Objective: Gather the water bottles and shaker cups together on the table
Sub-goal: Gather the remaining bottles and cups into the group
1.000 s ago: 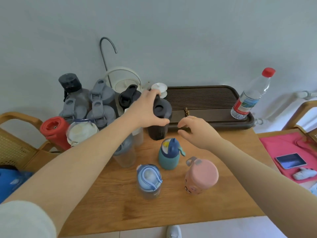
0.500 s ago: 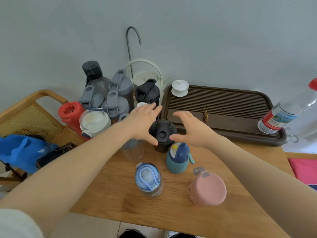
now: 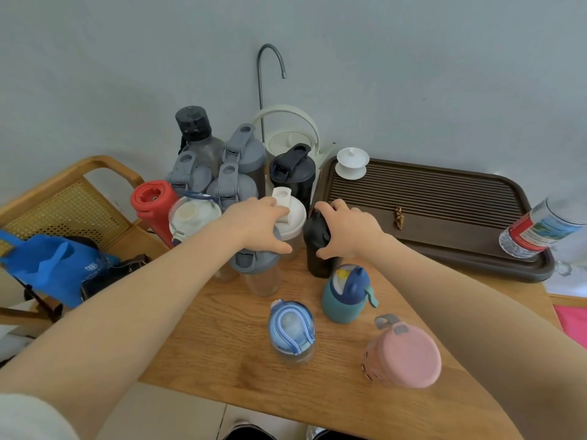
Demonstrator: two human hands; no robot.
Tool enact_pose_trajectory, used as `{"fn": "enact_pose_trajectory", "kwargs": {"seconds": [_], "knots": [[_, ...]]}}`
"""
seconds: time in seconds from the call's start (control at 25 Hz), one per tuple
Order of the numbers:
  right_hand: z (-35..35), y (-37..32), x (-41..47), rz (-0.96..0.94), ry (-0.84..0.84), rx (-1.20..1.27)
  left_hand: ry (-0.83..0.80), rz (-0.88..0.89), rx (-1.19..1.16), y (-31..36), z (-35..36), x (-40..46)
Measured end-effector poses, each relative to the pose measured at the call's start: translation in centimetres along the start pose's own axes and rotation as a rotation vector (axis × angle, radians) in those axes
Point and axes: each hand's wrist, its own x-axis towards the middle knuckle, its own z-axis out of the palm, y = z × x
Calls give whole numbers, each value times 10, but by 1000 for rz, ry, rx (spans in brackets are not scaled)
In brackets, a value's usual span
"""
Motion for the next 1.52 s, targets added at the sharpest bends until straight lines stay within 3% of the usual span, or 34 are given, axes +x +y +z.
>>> {"fn": "enact_pose_trajectory", "kwargs": {"seconds": [0.28,0.4,0.44,0.52,0.56,0.64,0.76,1.04,1.24,1.52], "knots": [[15,-5,-5,53,31,61,38,43,96,-1,1,2],[9,-3,-22,81,108,187,256,326,-21,11,-3,-21],[3,-2,-32,92,177,267,262,433,-142,17,-5,-33],[-2,4,-54,130,284,393,128,584,-292,25,-5,-57],[-2,7,-65,152,249,390,52,634,-269,29,1,-67],[4,6,-84,196,18,313,-45,692,-75,37,18,-79],[19,-9,-91,254,-169,297,-51,753,190,45,46,-82],[34,-17,-75,366,-137,140,182,554,225,49,57,-62],[31,13,-84,456,-121,74,236,417,187,50,47,-38],[27,36,-57,351,-21,87,277,397,203,51,48,-28]]}}
